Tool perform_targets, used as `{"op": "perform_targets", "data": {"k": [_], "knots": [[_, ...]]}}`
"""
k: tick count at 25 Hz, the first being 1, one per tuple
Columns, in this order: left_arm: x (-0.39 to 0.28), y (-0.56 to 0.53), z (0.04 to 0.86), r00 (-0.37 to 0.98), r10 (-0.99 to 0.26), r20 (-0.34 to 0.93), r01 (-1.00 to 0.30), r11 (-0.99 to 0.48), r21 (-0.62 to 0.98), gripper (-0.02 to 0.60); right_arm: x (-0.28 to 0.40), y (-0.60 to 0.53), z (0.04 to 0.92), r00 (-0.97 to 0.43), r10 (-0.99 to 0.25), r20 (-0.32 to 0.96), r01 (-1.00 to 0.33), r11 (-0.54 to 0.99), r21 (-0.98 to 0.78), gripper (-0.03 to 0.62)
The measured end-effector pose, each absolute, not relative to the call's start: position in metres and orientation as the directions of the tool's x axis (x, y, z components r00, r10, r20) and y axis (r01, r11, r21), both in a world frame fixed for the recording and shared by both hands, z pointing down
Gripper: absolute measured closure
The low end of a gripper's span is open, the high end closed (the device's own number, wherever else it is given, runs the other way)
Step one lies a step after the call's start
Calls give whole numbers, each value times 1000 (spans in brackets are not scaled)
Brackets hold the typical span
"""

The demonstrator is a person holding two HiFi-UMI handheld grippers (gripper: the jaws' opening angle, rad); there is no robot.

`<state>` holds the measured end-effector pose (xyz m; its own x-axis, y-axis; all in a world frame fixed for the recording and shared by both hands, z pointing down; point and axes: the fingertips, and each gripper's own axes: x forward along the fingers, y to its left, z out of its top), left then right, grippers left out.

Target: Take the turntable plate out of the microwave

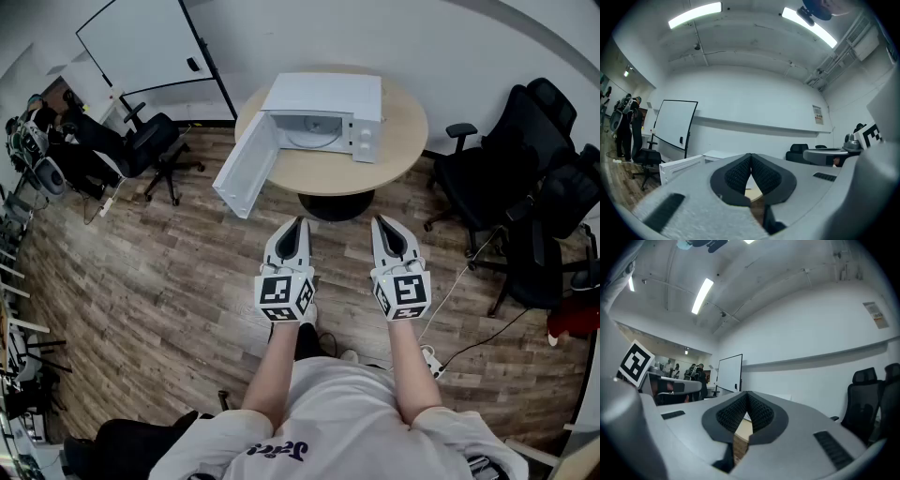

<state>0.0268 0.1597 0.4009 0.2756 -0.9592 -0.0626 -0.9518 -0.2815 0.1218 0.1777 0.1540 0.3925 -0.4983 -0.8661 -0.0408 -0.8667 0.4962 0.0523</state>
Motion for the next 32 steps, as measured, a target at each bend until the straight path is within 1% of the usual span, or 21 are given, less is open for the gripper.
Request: {"op": "perform_targets", "data": {"k": [4,11,18,27,32], "knots": [[16,145,406,268,-962,-52,-954,-272,122,566,174,141,390,-503,-859,-95,-859,509,-52,577],[-3,118,412,264,-964,-41,-953,-267,144,566,155,111,401,-503,-862,-55,-861,506,-48,576],[-30,74,416,272,-962,-36,-947,-274,166,566,120,71,404,-517,-855,-36,-854,518,-42,576],[-57,7,421,319,-947,-34,-927,-320,195,566,79,10,406,-508,-861,-18,-861,509,-24,576],[-73,-29,421,367,-930,-33,-910,-366,195,566,54,-22,409,-492,-871,-14,-870,492,-27,576]]}}
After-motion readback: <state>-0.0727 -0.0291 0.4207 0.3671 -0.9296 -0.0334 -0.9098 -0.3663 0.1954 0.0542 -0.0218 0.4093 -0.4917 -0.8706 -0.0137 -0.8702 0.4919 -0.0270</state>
